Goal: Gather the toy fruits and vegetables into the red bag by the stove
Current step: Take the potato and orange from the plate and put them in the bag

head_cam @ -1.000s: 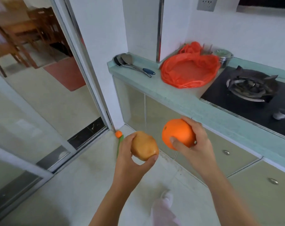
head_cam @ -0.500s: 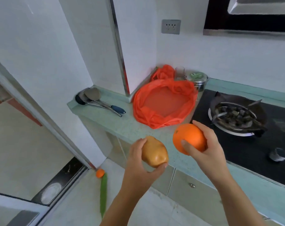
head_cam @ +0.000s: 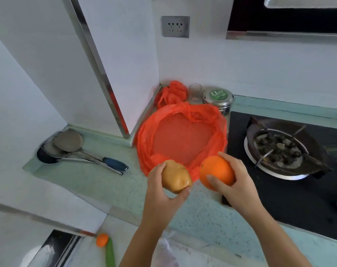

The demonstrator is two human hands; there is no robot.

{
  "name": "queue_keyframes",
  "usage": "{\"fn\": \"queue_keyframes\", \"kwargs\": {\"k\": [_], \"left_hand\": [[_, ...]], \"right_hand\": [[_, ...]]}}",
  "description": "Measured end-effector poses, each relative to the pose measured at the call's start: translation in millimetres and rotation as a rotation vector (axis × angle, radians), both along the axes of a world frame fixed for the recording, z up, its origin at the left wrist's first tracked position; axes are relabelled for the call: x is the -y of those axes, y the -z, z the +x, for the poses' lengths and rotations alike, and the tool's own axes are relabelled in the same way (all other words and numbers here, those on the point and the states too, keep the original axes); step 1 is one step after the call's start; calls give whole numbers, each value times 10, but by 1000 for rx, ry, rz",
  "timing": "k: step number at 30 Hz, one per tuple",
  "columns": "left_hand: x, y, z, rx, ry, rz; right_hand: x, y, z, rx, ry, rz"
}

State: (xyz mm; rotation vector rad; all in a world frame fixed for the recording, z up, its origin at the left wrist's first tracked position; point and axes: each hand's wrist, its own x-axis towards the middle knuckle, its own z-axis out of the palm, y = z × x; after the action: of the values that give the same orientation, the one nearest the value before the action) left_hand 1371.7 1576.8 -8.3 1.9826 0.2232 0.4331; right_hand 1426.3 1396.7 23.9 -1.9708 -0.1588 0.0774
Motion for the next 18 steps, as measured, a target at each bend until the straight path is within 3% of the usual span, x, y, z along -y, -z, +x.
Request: {"fn": "queue_keyframes", "kwargs": {"k": [8, 18], "left_hand": [[-767, 73, 1081, -29, 55, 125], [-840, 409, 1986, -70, 200, 152]], "right_hand": [[-717, 97, 965, 30, 70, -118], [-786, 432, 1571, -46, 205, -180]]}}
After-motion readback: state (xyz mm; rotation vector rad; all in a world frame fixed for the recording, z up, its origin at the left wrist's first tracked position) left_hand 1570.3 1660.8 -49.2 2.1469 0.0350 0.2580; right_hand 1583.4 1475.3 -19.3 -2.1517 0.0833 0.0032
